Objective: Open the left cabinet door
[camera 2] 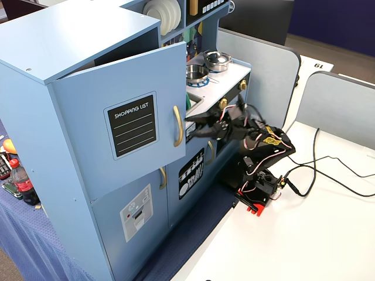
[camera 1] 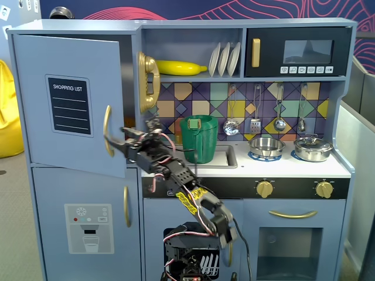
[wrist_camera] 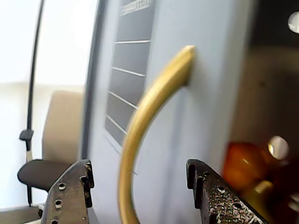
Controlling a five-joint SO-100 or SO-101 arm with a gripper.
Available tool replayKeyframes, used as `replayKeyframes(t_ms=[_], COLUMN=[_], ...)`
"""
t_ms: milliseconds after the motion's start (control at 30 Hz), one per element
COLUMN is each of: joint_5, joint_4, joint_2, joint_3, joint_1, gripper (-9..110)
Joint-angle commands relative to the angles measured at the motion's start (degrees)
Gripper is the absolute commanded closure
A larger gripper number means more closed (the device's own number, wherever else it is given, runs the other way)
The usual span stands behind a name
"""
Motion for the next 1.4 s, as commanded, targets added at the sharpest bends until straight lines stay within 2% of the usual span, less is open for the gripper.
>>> replayKeyframes(t_ms=[0,133,267,467,800,933,1000,1100,1267,1367], joint_5=[5.36,8.88,8.44,-0.44,-7.65,-9.49,-8.88,-5.45,0.53,3.78], joint_4=[4.31,1.49,-5.19,-13.10,-18.81,-19.51,-19.60,-16.79,-3.25,6.86], joint_2=[2.11,-2.55,-8.79,-14.41,-15.56,-15.82,-15.38,-13.01,-7.73,-4.04], joint_3=[-0.44,0.79,1.85,2.11,3.78,4.22,5.54,9.76,18.11,21.88], joint_1=[9.49,15.82,16.26,5.80,-11.51,-15.47,-12.83,-1.85,19.51,27.60], gripper=[85,89,92,101,101,101,101,101,101,101])
